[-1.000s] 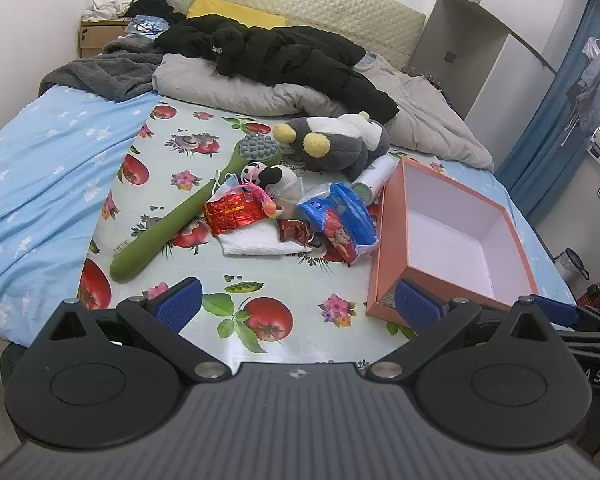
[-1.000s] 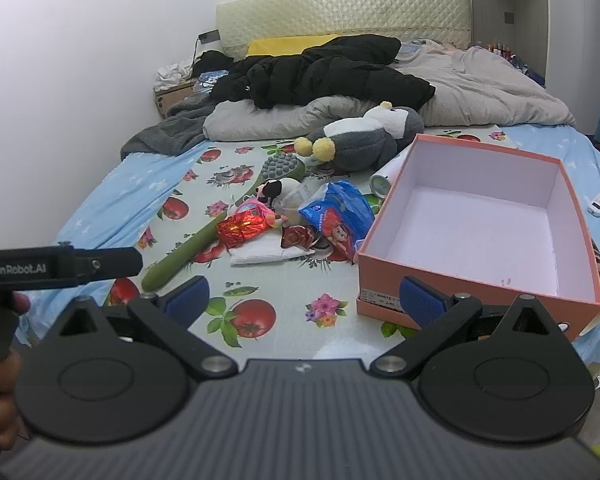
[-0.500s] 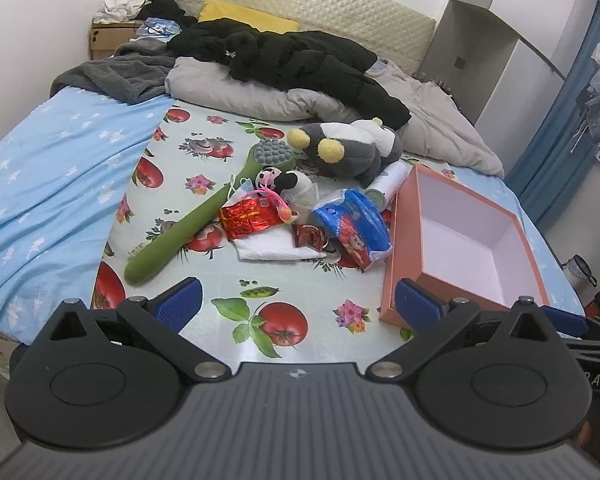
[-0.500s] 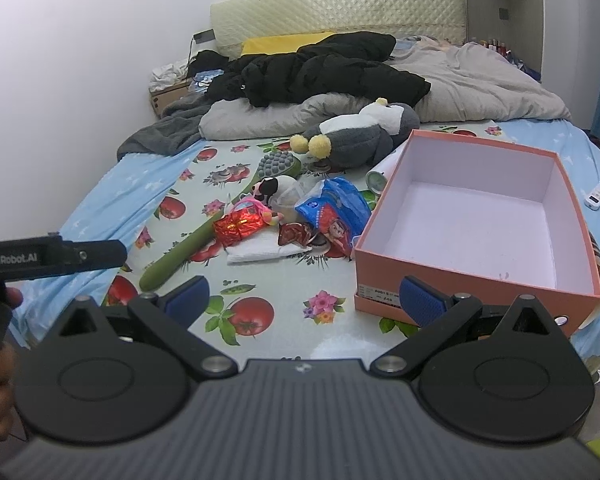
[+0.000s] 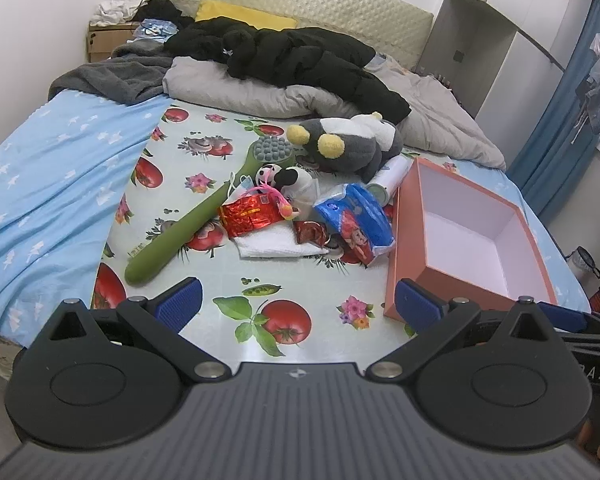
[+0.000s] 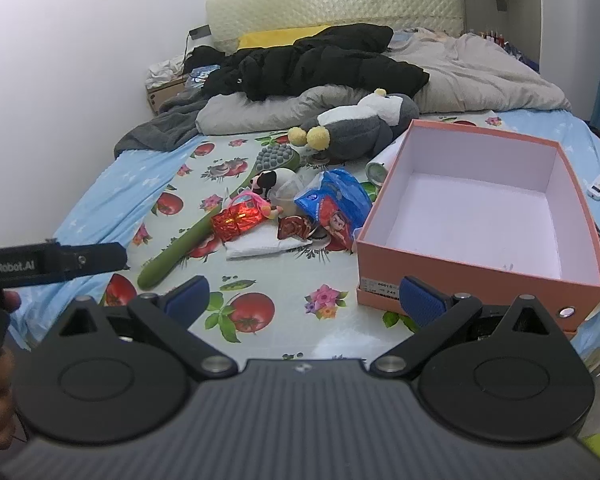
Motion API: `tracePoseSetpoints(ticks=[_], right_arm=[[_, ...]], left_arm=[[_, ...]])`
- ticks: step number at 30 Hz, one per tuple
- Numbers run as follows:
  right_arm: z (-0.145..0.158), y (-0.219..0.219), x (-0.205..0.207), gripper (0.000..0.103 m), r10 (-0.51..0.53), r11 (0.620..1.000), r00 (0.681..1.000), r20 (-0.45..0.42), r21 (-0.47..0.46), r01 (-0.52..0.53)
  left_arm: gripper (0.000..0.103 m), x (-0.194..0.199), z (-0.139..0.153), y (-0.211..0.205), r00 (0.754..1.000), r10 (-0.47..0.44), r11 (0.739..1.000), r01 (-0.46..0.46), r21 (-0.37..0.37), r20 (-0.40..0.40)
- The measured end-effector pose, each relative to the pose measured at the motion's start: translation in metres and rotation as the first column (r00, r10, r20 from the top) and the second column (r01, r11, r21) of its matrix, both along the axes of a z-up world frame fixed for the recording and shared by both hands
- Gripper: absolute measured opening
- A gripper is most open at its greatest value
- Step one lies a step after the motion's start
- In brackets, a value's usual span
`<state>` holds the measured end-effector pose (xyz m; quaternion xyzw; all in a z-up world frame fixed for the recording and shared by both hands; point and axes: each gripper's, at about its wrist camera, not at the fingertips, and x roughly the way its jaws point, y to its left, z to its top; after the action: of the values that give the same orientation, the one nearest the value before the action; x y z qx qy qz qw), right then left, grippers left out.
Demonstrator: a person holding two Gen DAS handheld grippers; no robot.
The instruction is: Organize soft objects
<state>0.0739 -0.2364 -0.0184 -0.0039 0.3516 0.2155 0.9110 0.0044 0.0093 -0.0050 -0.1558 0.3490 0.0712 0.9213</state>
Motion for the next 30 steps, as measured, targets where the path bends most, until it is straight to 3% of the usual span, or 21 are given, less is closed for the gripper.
tracePoseSetpoints(ticks=[30], right_arm=[[-0.023, 0.000, 0.020, 0.101, -0.030, 0.999, 0.998, -0.058, 0.018, 0.031]], left_arm=[[0.103, 0.034, -0.027, 0.011, 0.999, -0.028, 0.999, 0.027, -0.034, -0.046]])
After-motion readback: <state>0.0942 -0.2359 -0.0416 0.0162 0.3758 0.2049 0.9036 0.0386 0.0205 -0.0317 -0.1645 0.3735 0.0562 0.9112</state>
